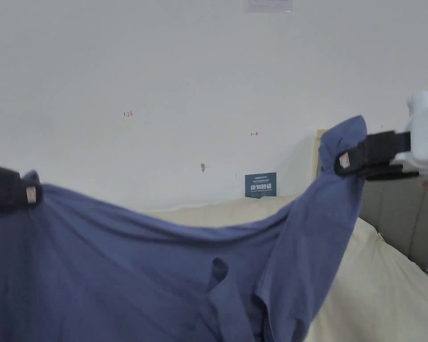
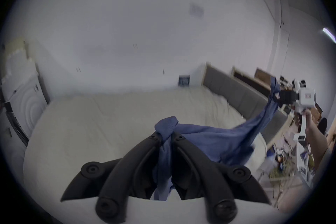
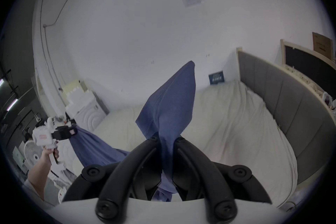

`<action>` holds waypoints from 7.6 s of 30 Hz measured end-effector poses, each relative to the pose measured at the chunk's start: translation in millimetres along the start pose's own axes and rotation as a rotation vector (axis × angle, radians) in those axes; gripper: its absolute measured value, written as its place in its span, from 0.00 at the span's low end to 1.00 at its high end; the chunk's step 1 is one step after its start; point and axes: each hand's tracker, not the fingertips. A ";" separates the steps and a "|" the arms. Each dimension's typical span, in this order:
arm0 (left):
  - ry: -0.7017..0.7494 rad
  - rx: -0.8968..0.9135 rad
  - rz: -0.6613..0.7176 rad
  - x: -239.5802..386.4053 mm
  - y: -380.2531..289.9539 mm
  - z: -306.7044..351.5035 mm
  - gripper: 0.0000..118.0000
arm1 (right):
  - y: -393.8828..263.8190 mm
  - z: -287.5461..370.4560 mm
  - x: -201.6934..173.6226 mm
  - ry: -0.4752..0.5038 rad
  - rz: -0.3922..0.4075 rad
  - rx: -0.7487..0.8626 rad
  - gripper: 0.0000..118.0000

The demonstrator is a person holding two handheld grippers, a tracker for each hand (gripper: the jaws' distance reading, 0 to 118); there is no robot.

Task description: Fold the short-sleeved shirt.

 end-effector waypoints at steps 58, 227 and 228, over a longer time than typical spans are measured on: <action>0.121 -0.008 0.070 -112.6 -33.2 -105.9 0.08 | -18.7 -250.3 -73.3 0.019 0.238 -0.035 0.08; 0.281 0.000 0.037 -45.1 96.9 -15.0 0.01 | 110.1 -76.1 -113.9 -0.117 0.282 0.071 0.04; 0.284 0.024 0.027 -63.5 112.2 -28.8 0.01 | 119.8 -82.9 -120.6 -0.127 0.274 0.085 0.04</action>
